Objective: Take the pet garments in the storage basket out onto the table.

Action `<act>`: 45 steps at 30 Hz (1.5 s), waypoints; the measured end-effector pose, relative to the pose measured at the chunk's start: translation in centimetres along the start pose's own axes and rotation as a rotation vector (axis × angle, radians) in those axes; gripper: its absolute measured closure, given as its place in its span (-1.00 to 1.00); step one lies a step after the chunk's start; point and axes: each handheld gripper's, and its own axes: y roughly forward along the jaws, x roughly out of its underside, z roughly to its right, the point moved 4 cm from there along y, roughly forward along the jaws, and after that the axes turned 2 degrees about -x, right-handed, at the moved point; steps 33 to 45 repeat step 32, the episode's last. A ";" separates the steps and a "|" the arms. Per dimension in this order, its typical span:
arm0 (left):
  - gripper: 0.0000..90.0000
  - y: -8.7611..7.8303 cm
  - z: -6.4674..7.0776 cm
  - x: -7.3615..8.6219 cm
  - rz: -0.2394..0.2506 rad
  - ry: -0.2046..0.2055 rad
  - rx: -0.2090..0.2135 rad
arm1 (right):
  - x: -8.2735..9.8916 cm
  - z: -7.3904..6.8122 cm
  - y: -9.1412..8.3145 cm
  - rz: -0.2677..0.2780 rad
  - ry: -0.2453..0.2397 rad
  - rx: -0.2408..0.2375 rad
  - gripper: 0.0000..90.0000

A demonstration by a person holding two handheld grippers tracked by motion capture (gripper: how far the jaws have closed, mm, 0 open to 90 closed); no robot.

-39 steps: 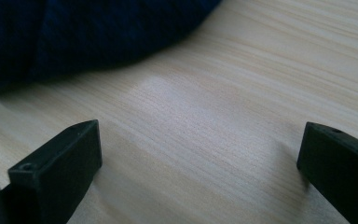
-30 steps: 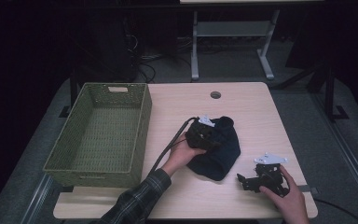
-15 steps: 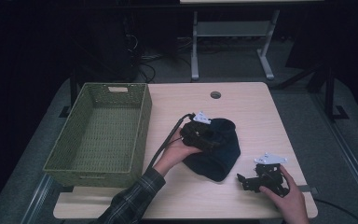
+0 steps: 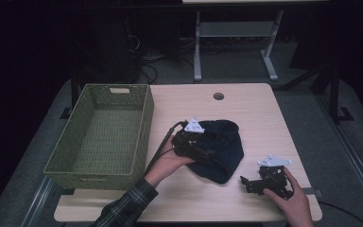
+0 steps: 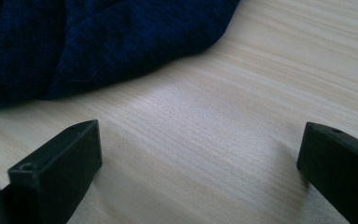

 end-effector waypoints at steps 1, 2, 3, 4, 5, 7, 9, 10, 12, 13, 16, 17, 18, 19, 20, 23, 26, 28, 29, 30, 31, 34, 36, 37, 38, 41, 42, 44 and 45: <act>-0.66 -0.3 0.1 0.3 -0.002 -0.002 -0.003 | 0.0 0.0 0.0 0.000 -0.001 0.000 -1.00; -0.66 -0.7 0.3 0.8 0.000 -0.004 -0.008 | 0.0 0.0 0.0 0.000 -0.001 0.000 -1.00; -0.66 -0.7 0.3 0.8 0.000 -0.004 -0.008 | 0.0 0.0 0.0 0.000 -0.001 0.000 -1.00; -0.66 -1.0 0.4 1.1 -0.005 -0.003 -0.007 | 0.0 0.0 0.0 0.000 -0.001 0.000 -1.00; -0.67 -1.2 0.6 1.4 -0.002 -0.006 -0.009 | 0.0 0.0 0.0 0.000 -0.002 0.000 -1.00; -0.67 -1.7 0.8 2.1 -0.002 -0.013 -0.013 | 0.0 0.0 0.0 0.000 -0.001 0.000 -1.00; -0.68 -2.1 1.1 3.0 -0.005 -0.018 -0.014 | 0.0 0.0 0.0 0.000 0.000 0.000 -1.00; -0.68 -2.4 1.4 4.0 -0.018 -0.009 -0.026 | 0.0 0.0 0.0 0.000 0.000 0.000 -1.00; -0.68 -2.5 1.5 4.4 -0.025 -0.006 -0.038 | 0.0 0.0 0.0 0.000 0.000 0.000 -1.00; -0.69 -2.6 1.6 4.9 -0.032 -0.004 -0.047 | 0.0 0.0 0.0 0.000 0.000 0.000 -1.00; -0.70 -2.9 1.7 6.2 -0.054 0.001 -0.063 | 0.0 0.0 0.0 0.000 0.000 0.000 -1.00; -0.70 -2.9 1.7 6.6 -0.063 -0.001 -0.068 | 0.0 0.0 0.0 0.000 0.000 0.000 -1.00; -0.70 -2.9 1.7 7.1 -0.071 -0.004 -0.073 | 0.0 0.0 0.0 0.000 0.000 0.000 -1.00; -0.70 -2.9 1.8 7.5 -0.084 0.000 -0.082 | 0.0 0.0 0.0 0.000 0.000 0.000 -1.00; -0.70 -2.8 1.8 7.9 -0.102 0.012 -0.092 | 0.0 0.0 0.0 0.000 0.001 0.000 -1.00; -0.70 -2.4 1.9 9.0 -0.144 0.019 -0.108 | 0.0 0.0 0.0 0.000 0.000 0.000 -1.00; -0.71 -2.0 1.8 9.7 -0.178 0.028 -0.125 | 0.0 0.0 0.0 0.000 0.000 0.000 -1.00; -0.71 -1.8 1.7 10.1 -0.194 0.028 -0.128 | 0.0 0.0 0.0 0.000 0.000 0.000 -1.00; -0.71 -1.7 1.7 10.2 -0.196 0.026 -0.129 | 0.0 0.0 0.0 0.000 0.000 0.000 -1.00; -0.71 -1.6 1.7 10.4 -0.204 0.031 -0.129 | 0.0 0.0 0.0 0.000 -0.001 0.000 -1.00; -0.71 -1.5 1.7 10.5 -0.211 0.031 -0.128 | 0.0 0.0 0.0 0.000 -0.001 0.000 -1.00; -0.71 -1.5 1.7 10.6 -0.211 0.031 -0.119 | 0.0 0.0 0.0 0.000 -0.001 0.001 -1.00; -0.71 -1.5 1.7 10.6 -0.211 0.031 -0.119 | 0.0 0.0 0.0 0.000 -0.001 0.001 -1.00; -0.71 -1.5 1.7 10.6 -0.211 0.031 -0.119 | 0.0 0.0 0.0 0.000 -0.001 0.001 -1.00; -0.71 -1.5 1.7 10.6 -0.211 0.031 -0.119 | 0.0 0.0 0.0 0.000 -0.001 0.001 -1.00; -0.71 -1.5 1.7 10.6 -0.211 0.031 -0.119 | 0.0 0.0 0.0 0.000 -0.001 0.001 -1.00; -0.71 -1.5 1.7 10.6 -0.211 0.031 -0.119 | 0.0 0.0 0.0 0.000 -0.001 0.001 -1.00; -0.71 -1.5 1.7 10.6 -0.211 0.031 -0.119 | 0.0 0.0 0.0 0.000 -0.001 0.001 -1.00; -0.71 -1.5 1.7 10.6 -0.211 0.031 -0.119 | 0.0 0.0 0.0 0.000 -0.001 0.001 -1.00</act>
